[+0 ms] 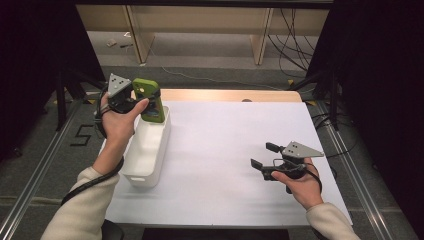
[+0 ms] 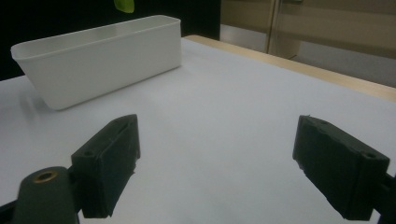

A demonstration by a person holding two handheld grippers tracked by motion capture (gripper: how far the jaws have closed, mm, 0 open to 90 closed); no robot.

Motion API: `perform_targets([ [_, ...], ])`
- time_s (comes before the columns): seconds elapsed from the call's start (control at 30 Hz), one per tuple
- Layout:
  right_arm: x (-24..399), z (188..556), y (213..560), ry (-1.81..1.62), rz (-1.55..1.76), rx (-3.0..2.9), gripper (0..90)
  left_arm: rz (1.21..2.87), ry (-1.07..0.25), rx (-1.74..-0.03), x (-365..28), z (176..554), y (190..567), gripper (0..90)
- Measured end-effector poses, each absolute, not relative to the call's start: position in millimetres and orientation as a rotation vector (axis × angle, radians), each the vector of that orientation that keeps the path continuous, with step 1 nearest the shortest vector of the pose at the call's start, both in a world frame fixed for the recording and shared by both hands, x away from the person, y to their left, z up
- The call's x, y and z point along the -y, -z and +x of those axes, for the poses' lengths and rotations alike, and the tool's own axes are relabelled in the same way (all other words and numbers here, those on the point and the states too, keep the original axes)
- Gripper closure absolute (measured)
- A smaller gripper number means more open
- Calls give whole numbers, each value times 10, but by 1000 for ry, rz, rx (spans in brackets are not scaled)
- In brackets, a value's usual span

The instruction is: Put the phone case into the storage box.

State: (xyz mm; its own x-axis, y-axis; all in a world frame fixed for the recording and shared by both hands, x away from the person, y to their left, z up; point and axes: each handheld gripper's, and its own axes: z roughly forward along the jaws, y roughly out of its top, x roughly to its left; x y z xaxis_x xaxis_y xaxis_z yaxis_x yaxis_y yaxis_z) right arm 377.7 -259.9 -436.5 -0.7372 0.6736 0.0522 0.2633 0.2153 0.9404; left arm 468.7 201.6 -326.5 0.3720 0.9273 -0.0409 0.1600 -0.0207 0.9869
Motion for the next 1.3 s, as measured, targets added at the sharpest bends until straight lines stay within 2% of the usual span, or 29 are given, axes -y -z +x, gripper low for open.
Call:
perform_targets([
  [1.3, 2595, 3779, 4372, -1533, 872, -2126, 159, 1497, -841, -1067, -2051, 4812, 3344, 167],
])
